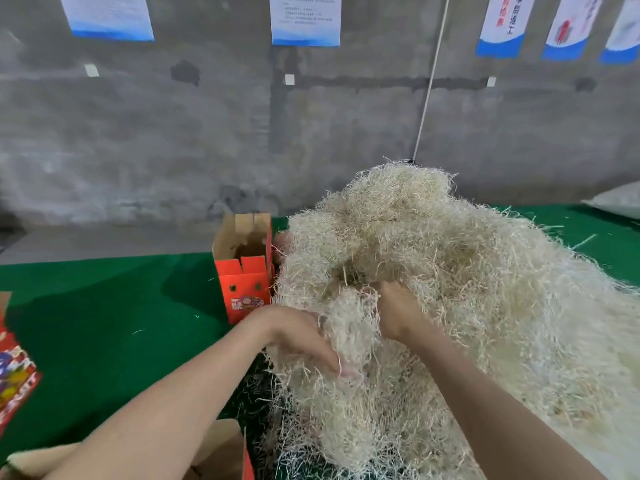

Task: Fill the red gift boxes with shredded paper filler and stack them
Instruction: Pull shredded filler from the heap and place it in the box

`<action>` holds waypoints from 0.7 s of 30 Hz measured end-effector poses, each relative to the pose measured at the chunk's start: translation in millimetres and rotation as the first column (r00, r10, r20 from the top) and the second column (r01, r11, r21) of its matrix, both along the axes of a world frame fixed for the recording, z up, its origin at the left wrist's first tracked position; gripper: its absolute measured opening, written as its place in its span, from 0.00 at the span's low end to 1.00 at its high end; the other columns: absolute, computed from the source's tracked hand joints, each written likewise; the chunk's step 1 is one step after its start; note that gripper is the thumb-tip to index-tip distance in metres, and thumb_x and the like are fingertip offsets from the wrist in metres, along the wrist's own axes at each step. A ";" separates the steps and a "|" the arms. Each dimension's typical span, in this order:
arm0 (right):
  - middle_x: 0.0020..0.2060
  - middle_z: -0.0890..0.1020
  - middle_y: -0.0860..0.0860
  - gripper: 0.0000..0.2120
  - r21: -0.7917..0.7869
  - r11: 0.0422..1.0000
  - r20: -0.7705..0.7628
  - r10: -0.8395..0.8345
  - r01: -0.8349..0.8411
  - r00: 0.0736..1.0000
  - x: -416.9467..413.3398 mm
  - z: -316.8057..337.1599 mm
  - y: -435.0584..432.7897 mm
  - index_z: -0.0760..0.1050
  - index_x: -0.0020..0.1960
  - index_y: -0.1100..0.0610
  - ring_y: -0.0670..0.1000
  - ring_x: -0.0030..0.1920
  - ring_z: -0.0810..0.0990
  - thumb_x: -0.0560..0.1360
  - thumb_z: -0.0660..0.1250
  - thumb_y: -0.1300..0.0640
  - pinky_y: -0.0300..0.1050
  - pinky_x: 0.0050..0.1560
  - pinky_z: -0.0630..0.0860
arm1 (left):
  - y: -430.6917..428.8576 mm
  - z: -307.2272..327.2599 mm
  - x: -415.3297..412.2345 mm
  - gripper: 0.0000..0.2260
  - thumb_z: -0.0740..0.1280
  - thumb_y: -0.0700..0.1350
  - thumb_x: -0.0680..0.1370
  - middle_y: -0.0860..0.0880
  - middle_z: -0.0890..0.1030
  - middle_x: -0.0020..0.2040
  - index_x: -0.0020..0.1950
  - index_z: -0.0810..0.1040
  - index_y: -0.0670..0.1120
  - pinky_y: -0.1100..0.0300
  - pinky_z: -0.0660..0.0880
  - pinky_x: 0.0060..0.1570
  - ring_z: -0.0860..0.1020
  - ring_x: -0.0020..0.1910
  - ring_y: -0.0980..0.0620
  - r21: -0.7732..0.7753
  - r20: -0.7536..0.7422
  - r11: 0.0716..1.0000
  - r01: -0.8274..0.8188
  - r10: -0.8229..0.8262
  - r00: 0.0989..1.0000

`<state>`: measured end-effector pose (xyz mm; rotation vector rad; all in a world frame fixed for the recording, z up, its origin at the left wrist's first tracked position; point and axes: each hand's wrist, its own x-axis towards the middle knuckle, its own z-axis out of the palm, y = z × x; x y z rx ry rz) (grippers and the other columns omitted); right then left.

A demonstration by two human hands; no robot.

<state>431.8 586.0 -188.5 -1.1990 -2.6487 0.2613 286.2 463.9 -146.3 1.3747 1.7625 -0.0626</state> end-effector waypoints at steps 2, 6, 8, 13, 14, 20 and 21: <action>0.43 0.77 0.51 0.22 0.039 0.996 -0.002 0.086 -0.086 0.996 -0.2 -2.5 -2.1 0.68 0.66 0.56 0.47 0.39 0.74 0.73 0.63 0.67 0.33 0.39 0.71 | 18.8 -13.0 14.7 0.27 0.74 0.57 0.67 0.50 0.80 0.55 0.62 0.75 0.48 0.60 0.74 0.46 0.77 0.48 0.52 -0.023 -0.368 0.990 0.137 -0.136 0.920; 0.57 0.78 0.54 0.28 0.036 0.992 0.078 0.117 -0.120 0.990 5.2 -12.4 7.5 0.63 0.70 0.52 0.51 0.48 0.82 0.71 0.54 0.67 0.36 0.34 0.76 | 31.0 -21.2 13.8 0.18 0.68 0.42 0.73 0.50 0.77 0.44 0.63 0.71 0.46 0.56 0.70 0.46 0.74 0.42 0.52 0.377 -0.795 0.876 0.300 0.139 0.591; 0.62 0.75 0.55 0.24 -0.042 0.998 0.132 0.058 -0.053 0.990 16.1 -19.2 14.7 0.61 0.71 0.55 0.54 0.56 0.79 0.75 0.57 0.60 0.39 0.47 0.77 | 34.0 -18.0 0.6 0.20 0.66 0.38 0.72 0.48 0.78 0.46 0.63 0.70 0.47 0.53 0.69 0.50 0.75 0.47 0.49 0.600 -0.721 0.739 0.306 0.334 0.607; 0.65 0.72 0.51 0.36 -0.193 0.980 0.032 -0.037 0.042 0.999 38.9 -37.8 20.1 0.53 0.75 0.52 0.49 0.49 0.79 0.71 0.60 0.67 0.34 0.45 0.77 | 39.6 -19.3 -18.6 0.30 0.72 0.41 0.68 0.46 0.77 0.46 0.67 0.67 0.50 0.56 0.68 0.44 0.74 0.49 0.46 0.879 -0.394 0.462 0.121 0.557 0.731; 0.65 0.72 0.51 0.36 -0.237 0.970 0.008 -0.052 0.053 0.999 44.2 -41.4 20.5 0.52 0.75 0.51 0.49 0.48 0.79 0.71 0.61 0.67 0.35 0.45 0.77 | 39.7 -20.8 -21.6 0.31 0.73 0.41 0.68 0.46 0.77 0.46 0.68 0.67 0.51 0.57 0.67 0.41 0.73 0.49 0.46 0.896 -0.353 0.433 0.094 0.569 0.743; 0.59 0.76 0.54 0.24 -0.312 0.923 0.177 -0.177 0.226 0.968 81.0 -49.2 23.2 0.63 0.70 0.60 0.51 0.53 0.77 0.74 0.60 0.65 0.43 0.56 0.76 | 26.4 3.0 -52.8 0.32 0.77 0.39 0.65 0.48 0.77 0.44 0.67 0.70 0.49 0.52 0.70 0.52 0.76 0.53 0.40 0.973 0.106 0.074 -0.218 0.696 0.710; 0.57 0.77 0.54 0.24 -0.307 0.931 0.173 -0.151 0.199 0.973 76.7 -41.9 18.3 0.63 0.69 0.59 0.50 0.50 0.78 0.74 0.62 0.63 0.42 0.53 0.77 | 24.1 5.3 -52.5 0.34 0.77 0.39 0.65 0.45 0.78 0.50 0.68 0.69 0.50 0.49 0.68 0.58 0.74 0.58 0.39 0.961 0.173 0.044 -0.273 0.675 0.717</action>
